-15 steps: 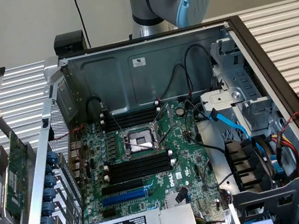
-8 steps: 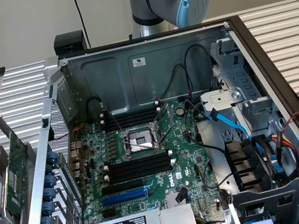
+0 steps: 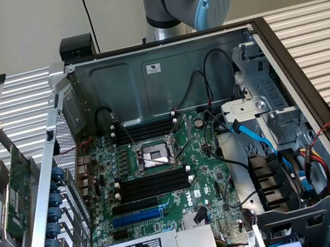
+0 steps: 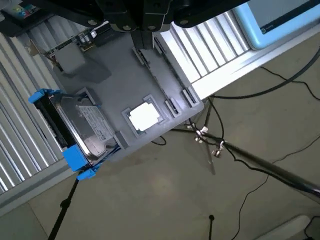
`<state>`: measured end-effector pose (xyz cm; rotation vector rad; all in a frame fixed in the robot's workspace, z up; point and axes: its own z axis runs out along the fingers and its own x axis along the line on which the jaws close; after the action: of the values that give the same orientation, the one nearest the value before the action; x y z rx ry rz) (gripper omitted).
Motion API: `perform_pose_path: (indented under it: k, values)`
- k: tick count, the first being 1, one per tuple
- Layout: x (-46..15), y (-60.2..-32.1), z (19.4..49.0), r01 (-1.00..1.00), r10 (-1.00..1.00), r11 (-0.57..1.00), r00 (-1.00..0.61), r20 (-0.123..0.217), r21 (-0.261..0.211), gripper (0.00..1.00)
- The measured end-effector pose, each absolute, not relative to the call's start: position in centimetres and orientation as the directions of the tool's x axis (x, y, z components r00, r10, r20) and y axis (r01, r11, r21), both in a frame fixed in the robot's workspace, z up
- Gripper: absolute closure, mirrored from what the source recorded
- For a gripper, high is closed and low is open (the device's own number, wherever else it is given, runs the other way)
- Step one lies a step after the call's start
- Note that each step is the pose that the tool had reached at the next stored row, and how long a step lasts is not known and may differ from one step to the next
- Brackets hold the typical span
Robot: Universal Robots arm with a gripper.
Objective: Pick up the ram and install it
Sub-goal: 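Pick up the ram and move it above insertion slot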
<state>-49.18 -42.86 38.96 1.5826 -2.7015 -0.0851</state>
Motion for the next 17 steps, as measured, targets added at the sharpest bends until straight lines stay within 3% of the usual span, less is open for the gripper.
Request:
perform_pose_path:
  k: [17]
  values:
    - [-49.19,-42.85,38.88,-0.978,-0.979,0.2,-0.202,-0.019,0.052,0.89]
